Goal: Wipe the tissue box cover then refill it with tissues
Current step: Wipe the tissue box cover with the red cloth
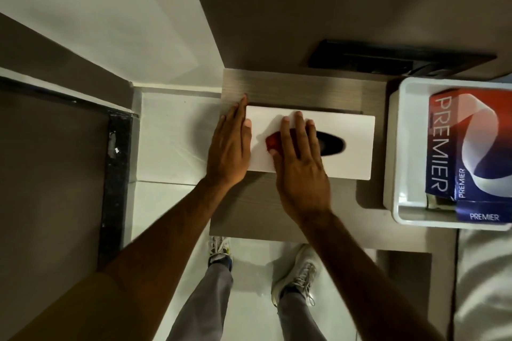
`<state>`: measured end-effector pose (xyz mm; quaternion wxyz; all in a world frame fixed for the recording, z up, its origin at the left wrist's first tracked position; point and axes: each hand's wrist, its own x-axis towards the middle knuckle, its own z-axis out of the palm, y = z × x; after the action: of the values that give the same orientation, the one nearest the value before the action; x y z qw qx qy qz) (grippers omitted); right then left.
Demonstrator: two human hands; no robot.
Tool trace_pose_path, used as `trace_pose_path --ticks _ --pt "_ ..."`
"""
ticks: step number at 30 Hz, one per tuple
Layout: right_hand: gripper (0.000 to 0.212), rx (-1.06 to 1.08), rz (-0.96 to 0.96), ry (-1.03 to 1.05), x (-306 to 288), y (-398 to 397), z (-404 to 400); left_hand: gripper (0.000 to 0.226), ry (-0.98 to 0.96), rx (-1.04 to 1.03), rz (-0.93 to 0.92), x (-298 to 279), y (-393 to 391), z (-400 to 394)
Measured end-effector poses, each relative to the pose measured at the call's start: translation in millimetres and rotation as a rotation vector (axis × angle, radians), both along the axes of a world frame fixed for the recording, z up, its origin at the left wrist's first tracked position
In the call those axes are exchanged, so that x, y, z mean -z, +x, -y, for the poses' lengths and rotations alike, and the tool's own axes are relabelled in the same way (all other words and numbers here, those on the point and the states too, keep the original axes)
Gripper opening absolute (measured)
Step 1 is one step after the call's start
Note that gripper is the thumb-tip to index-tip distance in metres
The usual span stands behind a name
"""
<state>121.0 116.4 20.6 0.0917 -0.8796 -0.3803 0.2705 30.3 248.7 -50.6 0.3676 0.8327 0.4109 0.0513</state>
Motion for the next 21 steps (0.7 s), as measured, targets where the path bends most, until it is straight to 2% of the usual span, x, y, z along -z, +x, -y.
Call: trace_pose_path --ticks 2,6,9,12,14,19,21 --pt "0.068 0.02 0.031 0.06 4.9 -17.2 -1.2 0.054 0.0 0.015 0.026 1.9 -1.5 -0.8" --pt "0.078 -0.181 0.093 0.064 9.9 -28.1 51.8 0.054 0.016 0.041 0.081 1.2 -0.6 -3.9" --pt "0.075 0.0 0.06 0.043 8.8 -9.5 76.6 0.054 0.076 0.085 0.101 0.3 -0.7 -4.1" --pt "0.067 0.209 0.042 0.064 8.6 -5.6 60.0 0.053 0.123 0.119 0.024 -0.6 -0.9 -5.7" --pt "0.064 0.249 0.055 0.071 9.0 -16.1 40.9 0.053 0.17 0.133 -0.066 -2.0 -0.9 -7.2" --pt "0.072 0.012 0.022 0.021 7.0 -15.1 59.6 0.059 0.218 0.168 -0.185 -7.1 -3.9 -4.3" --pt "0.067 0.091 0.023 0.03 3.1 1.1 75.8 0.061 0.213 0.154 -0.194 -8.7 -3.7 -0.7"
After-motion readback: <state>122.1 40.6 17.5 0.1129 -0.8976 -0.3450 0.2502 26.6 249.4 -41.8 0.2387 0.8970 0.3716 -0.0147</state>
